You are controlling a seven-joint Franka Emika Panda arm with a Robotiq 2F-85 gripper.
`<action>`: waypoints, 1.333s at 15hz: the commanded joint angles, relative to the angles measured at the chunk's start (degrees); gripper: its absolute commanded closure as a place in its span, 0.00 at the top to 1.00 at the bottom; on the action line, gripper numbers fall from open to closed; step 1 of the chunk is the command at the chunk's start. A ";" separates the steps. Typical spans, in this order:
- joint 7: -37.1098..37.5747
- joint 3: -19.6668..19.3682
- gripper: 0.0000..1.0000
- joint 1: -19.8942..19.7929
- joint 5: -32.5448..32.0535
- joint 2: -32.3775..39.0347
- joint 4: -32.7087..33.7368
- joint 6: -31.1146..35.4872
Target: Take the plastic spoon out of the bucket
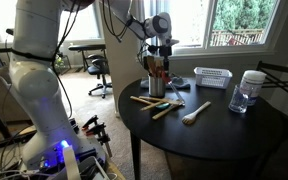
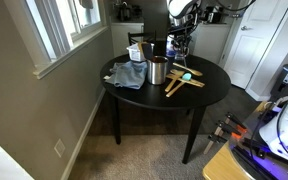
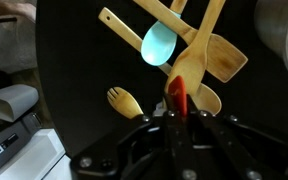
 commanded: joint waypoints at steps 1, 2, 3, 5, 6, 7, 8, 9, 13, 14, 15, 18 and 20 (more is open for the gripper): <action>-1.60 -0.34 0.06 -0.91 -0.90 5.08 1.81 -0.80; -1.81 -0.50 0.11 -1.00 -0.74 6.29 2.02 -0.80; -1.87 -0.69 0.36 -1.04 -0.47 7.36 2.39 -1.18; -2.01 -0.99 0.42 -1.00 -0.23 8.86 3.09 -1.36; -2.13 -1.12 0.47 -0.96 -0.19 9.36 3.45 -1.47; -2.13 -1.25 0.55 -0.91 -0.16 9.77 3.83 -1.49; -2.20 -1.31 0.60 -0.91 0.00 9.97 4.12 -1.56; -2.37 -1.31 0.66 -0.95 0.16 10.08 4.42 -1.58; -3.92 -0.93 0.92 -1.11 0.72 9.22 4.98 -1.50; -4.60 -0.82 0.99 -1.11 0.85 9.00 5.19 -1.58; -5.16 -0.82 0.99 -0.94 0.61 8.49 5.32 -1.77; -6.64 -0.79 1.00 -0.71 0.46 7.31 5.87 -2.16; -7.39 -0.57 1.00 -0.77 0.86 6.33 5.97 -1.88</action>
